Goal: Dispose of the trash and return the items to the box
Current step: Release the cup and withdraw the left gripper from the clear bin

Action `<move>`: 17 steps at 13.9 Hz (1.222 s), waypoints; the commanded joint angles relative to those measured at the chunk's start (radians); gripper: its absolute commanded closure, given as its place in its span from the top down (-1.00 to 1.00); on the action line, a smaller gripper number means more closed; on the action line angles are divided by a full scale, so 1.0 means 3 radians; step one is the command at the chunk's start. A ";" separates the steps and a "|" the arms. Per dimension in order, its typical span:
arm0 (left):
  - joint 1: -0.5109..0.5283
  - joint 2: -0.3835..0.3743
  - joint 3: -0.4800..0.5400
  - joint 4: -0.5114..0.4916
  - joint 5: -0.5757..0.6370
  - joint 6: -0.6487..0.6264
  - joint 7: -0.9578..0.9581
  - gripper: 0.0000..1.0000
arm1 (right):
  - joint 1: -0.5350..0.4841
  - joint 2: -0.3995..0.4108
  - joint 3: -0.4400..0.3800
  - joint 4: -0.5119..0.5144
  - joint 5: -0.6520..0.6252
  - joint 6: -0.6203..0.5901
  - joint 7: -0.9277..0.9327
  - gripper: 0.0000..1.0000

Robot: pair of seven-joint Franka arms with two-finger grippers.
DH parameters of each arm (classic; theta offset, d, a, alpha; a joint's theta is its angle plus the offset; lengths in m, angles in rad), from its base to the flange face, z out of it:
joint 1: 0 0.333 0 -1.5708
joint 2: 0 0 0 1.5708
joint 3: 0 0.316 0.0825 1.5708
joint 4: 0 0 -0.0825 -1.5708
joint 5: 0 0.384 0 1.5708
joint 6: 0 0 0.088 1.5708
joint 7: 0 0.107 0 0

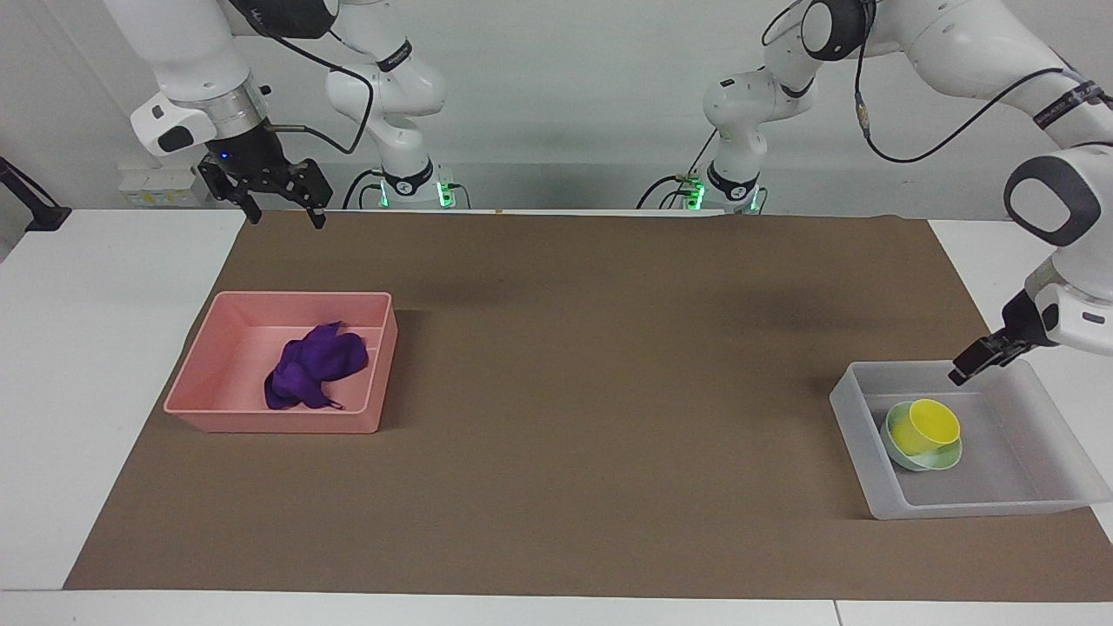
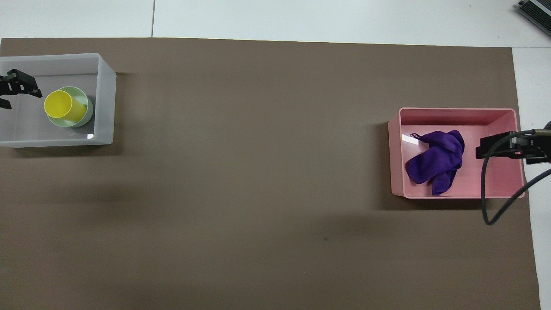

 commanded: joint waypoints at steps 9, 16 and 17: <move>-0.0777 -0.1332 0.0013 -0.1227 0.0070 -0.0398 -0.0098 1.00 | -0.0037 -0.0126 0.0025 -0.0176 -0.0030 0.0102 -0.0078 1.00; -0.0732 -0.1370 0.0034 -0.1071 0.0055 -0.0545 0.0880 1.00 | -0.0037 -0.0126 0.0025 -0.0176 -0.0030 0.0102 -0.0078 1.00; -0.0701 -0.1349 0.0044 -0.1025 0.0045 -0.0561 0.0849 1.00 | -0.0037 -0.0126 0.0025 -0.0176 -0.0030 0.0102 -0.0078 1.00</move>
